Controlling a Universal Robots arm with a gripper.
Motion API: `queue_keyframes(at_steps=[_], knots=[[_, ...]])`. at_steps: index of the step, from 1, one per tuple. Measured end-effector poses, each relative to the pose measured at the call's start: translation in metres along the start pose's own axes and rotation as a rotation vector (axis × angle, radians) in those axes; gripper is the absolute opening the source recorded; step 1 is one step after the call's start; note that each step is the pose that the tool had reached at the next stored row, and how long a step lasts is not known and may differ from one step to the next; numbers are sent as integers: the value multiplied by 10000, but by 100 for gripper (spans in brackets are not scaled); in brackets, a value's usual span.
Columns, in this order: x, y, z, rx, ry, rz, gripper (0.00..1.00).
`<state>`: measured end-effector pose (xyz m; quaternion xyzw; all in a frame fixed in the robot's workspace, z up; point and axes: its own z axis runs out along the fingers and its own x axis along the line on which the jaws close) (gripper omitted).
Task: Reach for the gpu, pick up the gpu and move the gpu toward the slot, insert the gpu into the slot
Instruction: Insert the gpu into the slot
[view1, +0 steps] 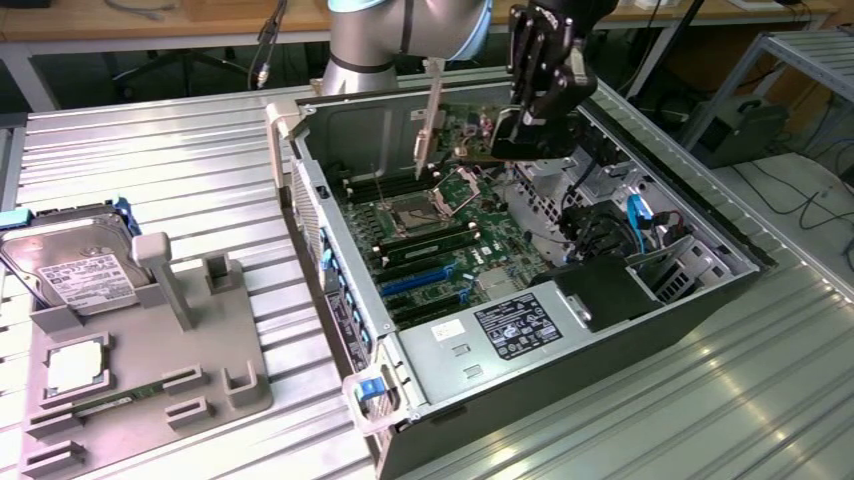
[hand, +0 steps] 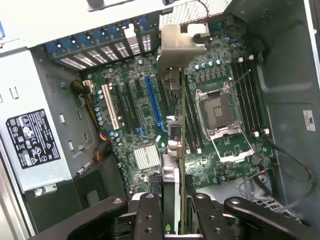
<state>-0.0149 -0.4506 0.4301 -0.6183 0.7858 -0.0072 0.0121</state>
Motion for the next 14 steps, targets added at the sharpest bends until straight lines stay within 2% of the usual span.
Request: queue_keyframes(at_steps=[11,14], knots=[[4,-1,4,-16,-39,-1646,27],[4,-1,6,-22,-56,-2294,27]])
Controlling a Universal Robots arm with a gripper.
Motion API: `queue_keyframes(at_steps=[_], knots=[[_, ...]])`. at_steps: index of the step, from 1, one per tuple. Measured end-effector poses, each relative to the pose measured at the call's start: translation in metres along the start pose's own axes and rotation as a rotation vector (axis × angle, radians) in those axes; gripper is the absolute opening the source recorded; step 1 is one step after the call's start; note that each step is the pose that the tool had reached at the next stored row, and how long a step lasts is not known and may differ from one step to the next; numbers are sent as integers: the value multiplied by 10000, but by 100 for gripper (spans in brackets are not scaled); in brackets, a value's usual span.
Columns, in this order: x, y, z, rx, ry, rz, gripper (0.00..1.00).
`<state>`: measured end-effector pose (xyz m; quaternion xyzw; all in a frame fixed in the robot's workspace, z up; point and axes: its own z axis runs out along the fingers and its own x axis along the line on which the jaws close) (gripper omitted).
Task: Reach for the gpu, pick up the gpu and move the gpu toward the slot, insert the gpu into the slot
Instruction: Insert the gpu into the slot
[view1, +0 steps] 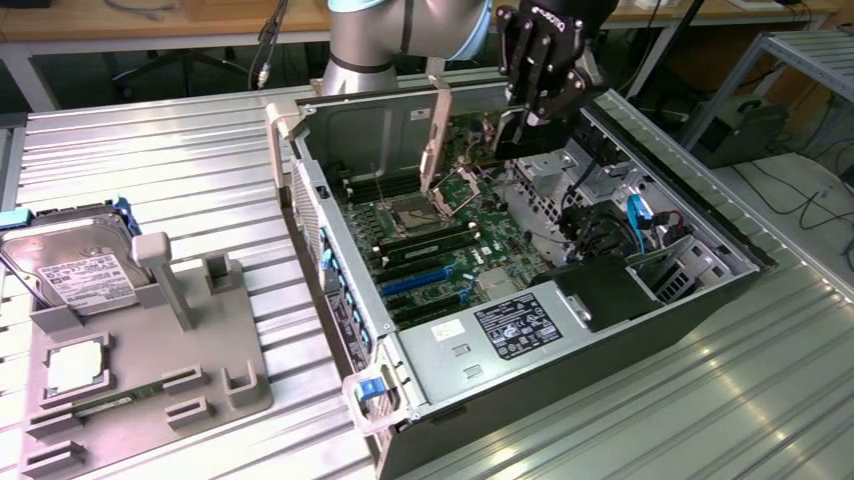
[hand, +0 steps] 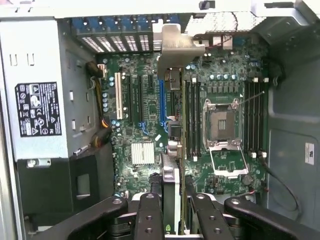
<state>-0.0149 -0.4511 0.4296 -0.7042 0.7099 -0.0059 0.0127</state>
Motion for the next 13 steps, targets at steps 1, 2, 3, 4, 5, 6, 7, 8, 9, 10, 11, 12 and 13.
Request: queue_keyframes(at_steps=[1,2,3,4,5,6,7,8,9,10,11,12,13], knots=[[0,0,1,-2,-5,-182,27],[0,1,1,-3,-7,-274,27],[0,1,1,-3,-9,-318,27],[0,1,1,-3,-10,-361,27],[0,1,1,-4,-11,-397,27],[0,1,1,-4,-12,-437,27],[0,2,1,-4,-13,-483,27],[0,2,1,-5,-12,-491,27],[0,2,1,-5,-11,-492,27],[1,4,1,-5,-11,-492,27],[1,7,1,0,-12,-492,27],[1,10,4,7,-13,-492,27],[1,17,10,7,-11,-472,27]])
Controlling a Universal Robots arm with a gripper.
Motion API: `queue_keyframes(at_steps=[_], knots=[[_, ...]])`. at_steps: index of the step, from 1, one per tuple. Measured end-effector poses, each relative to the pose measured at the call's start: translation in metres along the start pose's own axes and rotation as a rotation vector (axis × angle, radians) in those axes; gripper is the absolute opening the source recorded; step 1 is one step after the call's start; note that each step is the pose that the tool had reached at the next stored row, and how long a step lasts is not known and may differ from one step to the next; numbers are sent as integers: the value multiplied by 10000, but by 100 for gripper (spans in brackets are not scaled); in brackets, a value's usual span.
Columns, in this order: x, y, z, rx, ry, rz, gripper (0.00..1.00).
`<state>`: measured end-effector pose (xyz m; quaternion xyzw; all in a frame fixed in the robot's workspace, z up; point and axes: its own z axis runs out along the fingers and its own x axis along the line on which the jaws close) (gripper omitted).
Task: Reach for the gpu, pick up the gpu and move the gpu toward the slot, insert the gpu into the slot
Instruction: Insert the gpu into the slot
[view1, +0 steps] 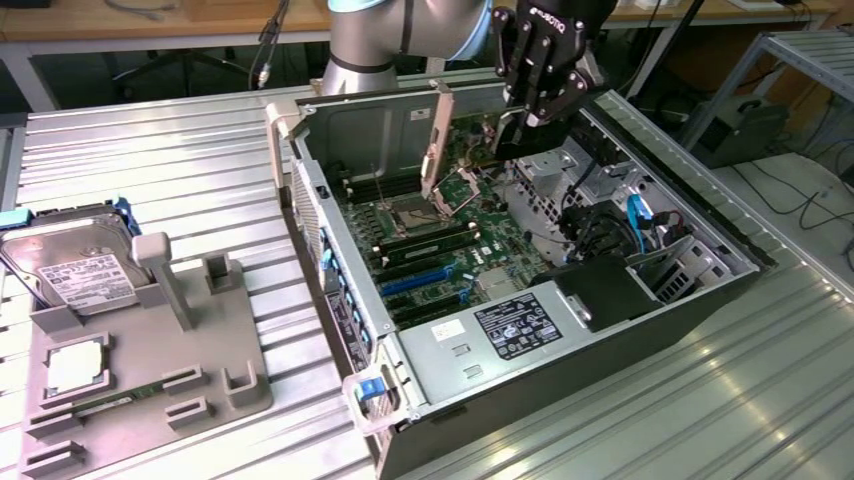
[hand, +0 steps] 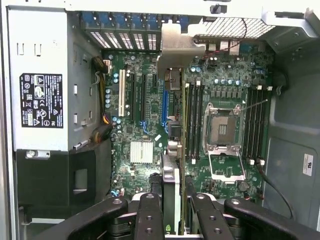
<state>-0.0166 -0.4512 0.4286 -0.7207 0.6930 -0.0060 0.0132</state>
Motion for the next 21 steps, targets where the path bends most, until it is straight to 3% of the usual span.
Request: queue_keyframes(at_steps=[8,15,21], knots=[[-8,49,92,4,23,469,27],[-12,149,146,5,25,518,27],[-12,159,233,5,24,534,27]])
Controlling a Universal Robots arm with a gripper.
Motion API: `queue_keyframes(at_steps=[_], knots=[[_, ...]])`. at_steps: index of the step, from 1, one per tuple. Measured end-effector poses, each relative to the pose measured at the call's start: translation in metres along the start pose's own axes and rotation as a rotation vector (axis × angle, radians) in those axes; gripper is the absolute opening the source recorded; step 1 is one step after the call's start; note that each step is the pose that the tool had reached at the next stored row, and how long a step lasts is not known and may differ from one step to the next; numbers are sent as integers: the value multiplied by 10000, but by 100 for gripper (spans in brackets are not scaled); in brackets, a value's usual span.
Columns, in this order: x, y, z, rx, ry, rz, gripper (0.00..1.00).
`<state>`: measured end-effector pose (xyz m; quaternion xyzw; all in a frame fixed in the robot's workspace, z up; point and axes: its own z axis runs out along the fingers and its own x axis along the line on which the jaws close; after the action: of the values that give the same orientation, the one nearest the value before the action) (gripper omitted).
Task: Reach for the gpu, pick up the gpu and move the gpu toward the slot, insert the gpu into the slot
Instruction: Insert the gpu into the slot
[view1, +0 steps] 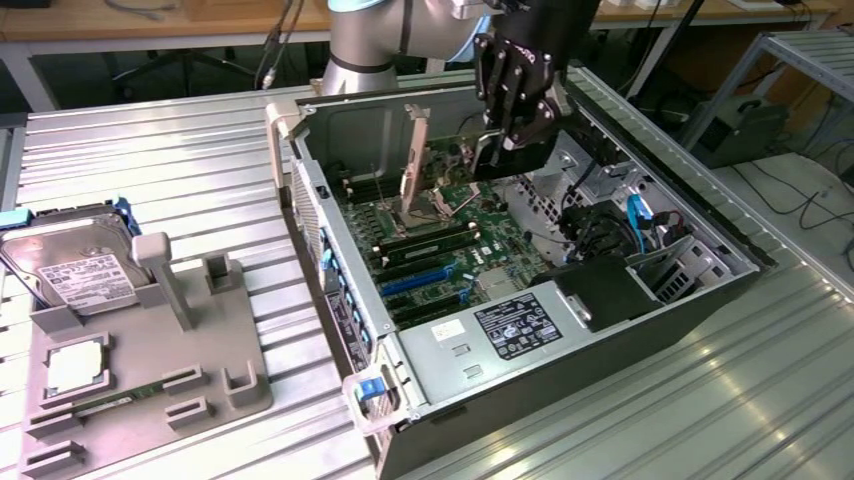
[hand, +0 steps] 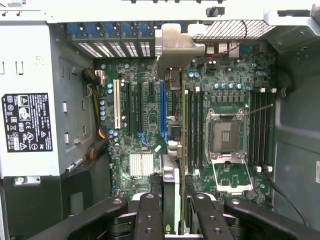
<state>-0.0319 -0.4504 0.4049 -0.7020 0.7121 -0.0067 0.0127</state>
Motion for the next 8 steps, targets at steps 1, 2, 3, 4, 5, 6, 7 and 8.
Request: queue_keyframes(at_steps=[1,2,3,4,5,6,7,8], knots=[[0,8,12,-1,1,3,27],[0,18,20,-1,0,1,27],[1,35,29,-1,-1,1,27],[1,46,36,-1,-1,1,27],[1,65,53,-1,-1,0,27],[1,78,77,-2,0,2,27],[2,86,97,-1,-1,2,27],[2,93,109,-2,0,17,27]])
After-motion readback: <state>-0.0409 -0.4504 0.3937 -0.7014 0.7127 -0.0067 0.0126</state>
